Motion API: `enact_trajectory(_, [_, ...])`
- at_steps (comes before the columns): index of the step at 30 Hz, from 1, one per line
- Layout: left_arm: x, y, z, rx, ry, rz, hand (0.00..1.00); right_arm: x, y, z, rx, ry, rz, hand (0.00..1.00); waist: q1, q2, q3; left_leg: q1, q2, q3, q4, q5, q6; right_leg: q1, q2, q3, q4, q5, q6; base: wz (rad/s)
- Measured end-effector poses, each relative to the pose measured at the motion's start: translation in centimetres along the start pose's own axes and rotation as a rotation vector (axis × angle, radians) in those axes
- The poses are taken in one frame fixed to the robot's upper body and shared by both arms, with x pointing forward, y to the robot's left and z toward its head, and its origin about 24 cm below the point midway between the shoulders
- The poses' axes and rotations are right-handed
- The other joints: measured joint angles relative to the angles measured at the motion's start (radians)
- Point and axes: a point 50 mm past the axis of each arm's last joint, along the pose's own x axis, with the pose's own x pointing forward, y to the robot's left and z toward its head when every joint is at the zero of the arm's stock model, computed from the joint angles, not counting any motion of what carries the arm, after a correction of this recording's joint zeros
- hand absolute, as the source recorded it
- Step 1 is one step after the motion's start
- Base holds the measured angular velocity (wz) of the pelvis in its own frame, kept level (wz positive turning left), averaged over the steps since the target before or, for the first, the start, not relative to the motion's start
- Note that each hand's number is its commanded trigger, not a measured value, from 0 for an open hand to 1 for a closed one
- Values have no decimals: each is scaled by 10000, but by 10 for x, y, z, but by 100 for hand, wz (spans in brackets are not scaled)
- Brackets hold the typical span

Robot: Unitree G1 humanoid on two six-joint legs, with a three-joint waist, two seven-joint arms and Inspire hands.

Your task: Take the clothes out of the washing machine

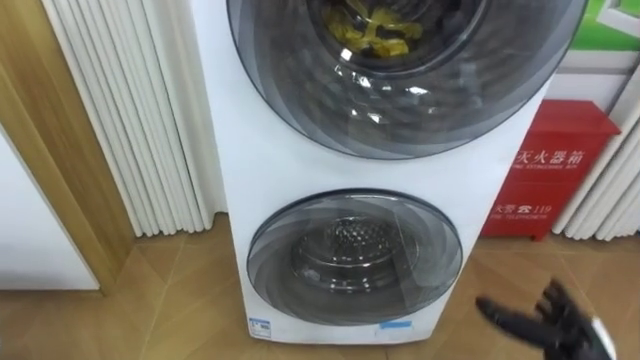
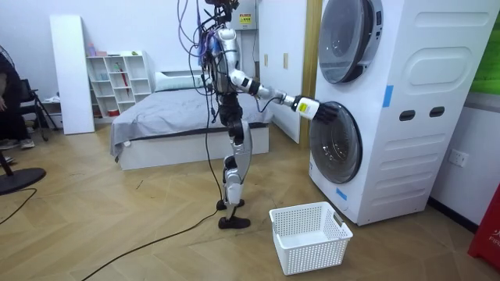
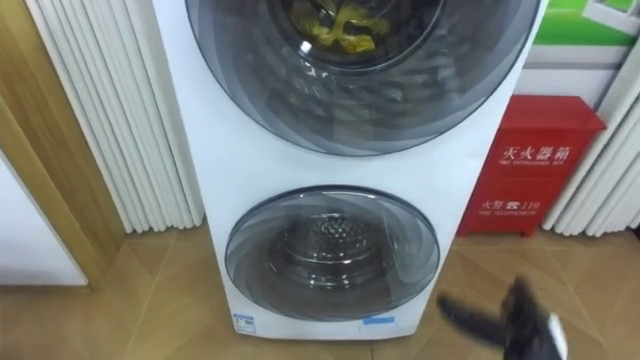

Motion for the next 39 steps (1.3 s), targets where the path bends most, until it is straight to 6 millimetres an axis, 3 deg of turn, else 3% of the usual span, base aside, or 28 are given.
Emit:
enact_trajectory(4, [-2, 2, -7, 647, 285, 9, 0, 2, 6, 22, -92, -889, -181, 0, 8, -119, -109, -45, -14, -101, 28, 0, 2, -42, -12, 35, 9, 0, 0, 9])
enact_trajectory(8, [-2, 3, -7, 1127, 298, 15, 0, 0, 12, 42, 110, -1697, -151, 0, 189, -55, -165, -67, -43, -117, 117, 1, 1, -17, -55, 33, 22, -7, 11, 3])
enact_trajectory(15, [-2, 11, -7, 1705, 481, 198, 0, 4, 21, 79, 522, -2885, -41, 0, 264, -36, -159, 74, -60, -118, 82, 1, 0, 199, -76, 60, 0, -61, 92, 9])
enact_trajectory(22, [0, 10, -3, 2157, 569, 350, 0, 17, 33, 118, 936, -3806, -157, 0, 488, -155, -81, 46, -47, -120, 97, 1, 0, 194, -59, 37, -12, -106, 72, 1])
enact_trajectory(28, [0, 11, -4, 2340, 714, 401, 0, 23, 34, 125, 924, -3774, -208, 0, 716, -235, -72, 13, -49, -147, 130, 0, 0, 187, -55, 7, 7, -110, 65, 0])
enact_trajectory(39, [0, 12, -2, 3043, 627, 357, 0, 31, 35, 140, 939, -3982, -392, 0, 743, -248, -101, -175, -76, -449, 261, 4, -5, 168, -61, -261, 7, -110, 65, 8])
